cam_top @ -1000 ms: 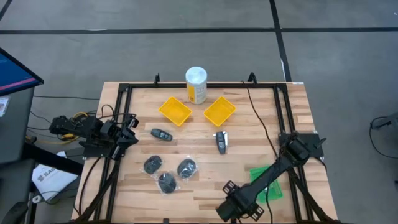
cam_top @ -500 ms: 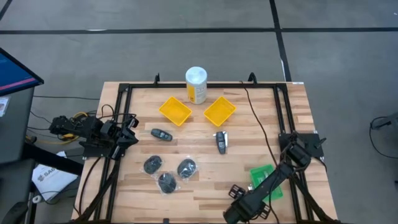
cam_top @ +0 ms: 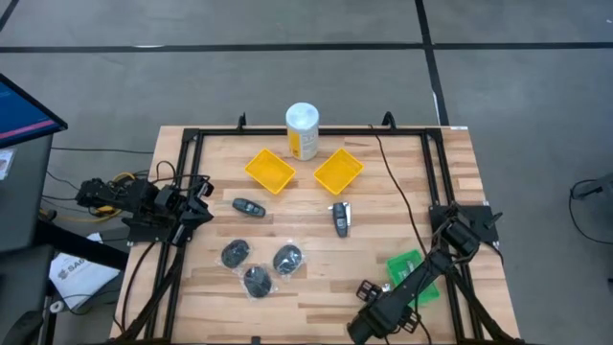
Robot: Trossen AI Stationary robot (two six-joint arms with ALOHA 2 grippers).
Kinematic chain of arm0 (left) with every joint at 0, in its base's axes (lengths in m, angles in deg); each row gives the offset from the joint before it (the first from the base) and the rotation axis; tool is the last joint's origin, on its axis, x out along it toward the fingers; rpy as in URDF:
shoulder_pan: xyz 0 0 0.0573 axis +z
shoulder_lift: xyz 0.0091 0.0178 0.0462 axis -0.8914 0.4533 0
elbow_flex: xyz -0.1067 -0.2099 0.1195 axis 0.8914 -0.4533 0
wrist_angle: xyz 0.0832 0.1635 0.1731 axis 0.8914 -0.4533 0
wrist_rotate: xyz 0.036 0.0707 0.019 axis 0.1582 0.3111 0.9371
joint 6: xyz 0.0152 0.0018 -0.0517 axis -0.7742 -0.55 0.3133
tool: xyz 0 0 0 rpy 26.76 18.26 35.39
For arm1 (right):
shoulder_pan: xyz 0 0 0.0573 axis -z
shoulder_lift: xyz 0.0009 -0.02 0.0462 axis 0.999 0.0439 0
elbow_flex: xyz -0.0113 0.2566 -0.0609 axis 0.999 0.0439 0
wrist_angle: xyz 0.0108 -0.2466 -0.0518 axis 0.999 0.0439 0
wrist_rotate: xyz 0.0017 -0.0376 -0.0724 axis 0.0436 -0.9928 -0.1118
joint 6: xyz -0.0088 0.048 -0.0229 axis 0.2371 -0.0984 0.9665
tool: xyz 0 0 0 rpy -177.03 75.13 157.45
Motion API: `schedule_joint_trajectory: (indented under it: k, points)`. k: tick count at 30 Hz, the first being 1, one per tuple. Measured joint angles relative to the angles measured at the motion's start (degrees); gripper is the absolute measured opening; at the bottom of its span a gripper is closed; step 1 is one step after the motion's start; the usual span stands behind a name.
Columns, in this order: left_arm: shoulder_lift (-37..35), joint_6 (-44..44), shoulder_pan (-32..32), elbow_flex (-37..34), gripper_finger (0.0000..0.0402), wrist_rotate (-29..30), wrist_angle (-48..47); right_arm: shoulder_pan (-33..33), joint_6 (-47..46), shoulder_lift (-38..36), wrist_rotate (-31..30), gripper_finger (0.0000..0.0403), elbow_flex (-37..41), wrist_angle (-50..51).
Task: Pick & Place Travel size toiletries
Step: Put the nail cutter into the green bin
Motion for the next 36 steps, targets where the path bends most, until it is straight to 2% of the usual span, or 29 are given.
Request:
schedule_joint_trajectory:
  k: [5,8,10,15,17,19,27,33,36]
  points:
    - [0.0,0.0,0.0,0.0,0.0002,0.0,0.0,2.0,-2.1,-1.7,-0.3,0.0286,-3.8,4.1]
    - [0.0,0.0,0.0,0.0,0.0002,0.0,0.1,3.4,-10.7,-2.3,0.2,0.0286,-7.7,4.3]
    - [0.0,0.0,0.0,0.0,0.0002,0.0,0.1,4.8,-22.1,-2.3,1.6,0.0286,-10.8,4.2]
    - [0.0,0.0,0.0,0.0,0.0002,0.0,0.1,9.3,-59.7,-2.3,11.8,0.0285,-13.2,0.6]
    - [0.0,0.0,0.0,0.0,0.0002,0.0,0.1,10.1,-70.5,-2.3,14.1,0.0285,-13.2,-1.2]
    - [0.0,0.0,0.0,0.0,0.0002,0.0,0.3,10.4,-77.7,-2.3,13.6,0.0285,-13.2,-1.2]
    - [0.0,0.0,0.0,0.0,0.0002,0.0,0.5,9.0,-89.4,-2.3,11.7,0.0285,-7.7,-1.7]
    - [0.0,0.0,0.0,0.0,0.0002,0.1,0.5,6.8,-90.8,-2.3,14.5,0.0281,-0.1,-1.2]
    - [0.0,0.0,0.0,0.0,0.0002,0.1,0.5,6.5,-89.8,-2.3,14.9,0.0254,0.3,-1.3]
